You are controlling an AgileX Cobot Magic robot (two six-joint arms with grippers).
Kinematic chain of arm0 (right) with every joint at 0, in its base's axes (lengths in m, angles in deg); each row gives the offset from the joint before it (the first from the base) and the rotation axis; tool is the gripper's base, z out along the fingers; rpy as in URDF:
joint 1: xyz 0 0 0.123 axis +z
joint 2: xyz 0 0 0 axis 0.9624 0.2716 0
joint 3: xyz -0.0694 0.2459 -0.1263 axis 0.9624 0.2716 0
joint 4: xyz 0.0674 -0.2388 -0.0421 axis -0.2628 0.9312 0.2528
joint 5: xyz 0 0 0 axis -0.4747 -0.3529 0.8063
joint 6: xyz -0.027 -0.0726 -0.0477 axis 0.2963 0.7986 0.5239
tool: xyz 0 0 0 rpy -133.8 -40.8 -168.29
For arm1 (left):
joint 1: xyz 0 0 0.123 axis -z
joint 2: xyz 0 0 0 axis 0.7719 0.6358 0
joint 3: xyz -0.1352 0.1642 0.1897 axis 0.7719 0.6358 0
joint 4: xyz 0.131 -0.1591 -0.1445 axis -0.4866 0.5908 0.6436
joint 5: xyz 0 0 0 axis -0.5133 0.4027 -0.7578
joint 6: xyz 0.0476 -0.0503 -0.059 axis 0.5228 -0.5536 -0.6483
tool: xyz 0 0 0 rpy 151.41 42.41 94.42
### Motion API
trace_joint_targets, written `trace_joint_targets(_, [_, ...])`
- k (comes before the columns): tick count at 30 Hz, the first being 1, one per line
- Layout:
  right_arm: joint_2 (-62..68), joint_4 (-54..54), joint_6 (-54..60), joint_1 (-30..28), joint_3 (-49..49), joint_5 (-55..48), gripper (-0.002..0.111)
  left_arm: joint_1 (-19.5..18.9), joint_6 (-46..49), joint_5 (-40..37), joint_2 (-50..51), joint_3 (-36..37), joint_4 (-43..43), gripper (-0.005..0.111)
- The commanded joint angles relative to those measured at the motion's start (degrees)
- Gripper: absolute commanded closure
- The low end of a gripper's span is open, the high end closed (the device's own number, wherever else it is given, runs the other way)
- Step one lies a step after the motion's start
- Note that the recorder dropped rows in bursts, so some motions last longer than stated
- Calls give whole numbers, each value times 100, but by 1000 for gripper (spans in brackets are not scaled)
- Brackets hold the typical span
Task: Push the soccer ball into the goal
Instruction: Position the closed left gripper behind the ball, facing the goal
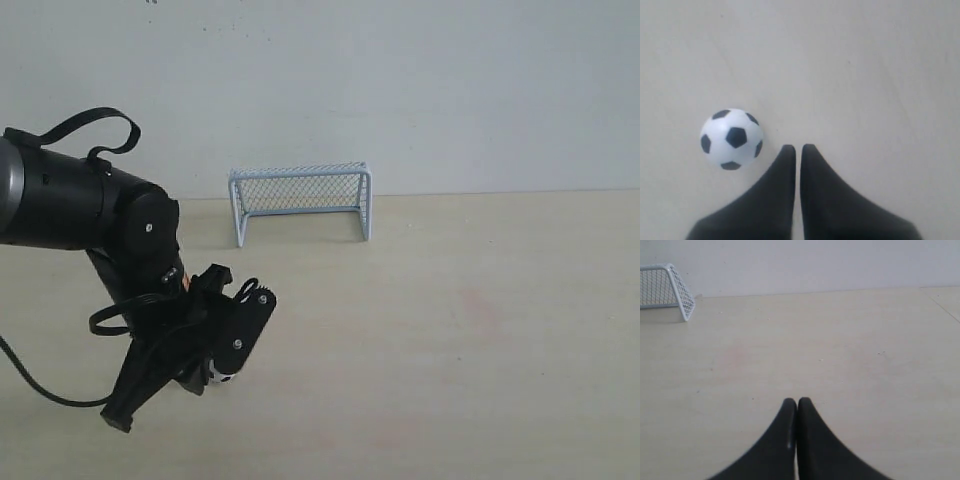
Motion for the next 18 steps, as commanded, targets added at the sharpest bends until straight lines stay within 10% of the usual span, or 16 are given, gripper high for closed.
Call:
trace_joint_targets(1, [-26, -4, 0, 13, -1, 65, 108, 33, 94, -410, 210, -470, 372, 102])
trace_joint_targets(18, [-26, -4, 0, 13, -1, 65, 108, 33, 280, -1089, 484, -606, 26, 102])
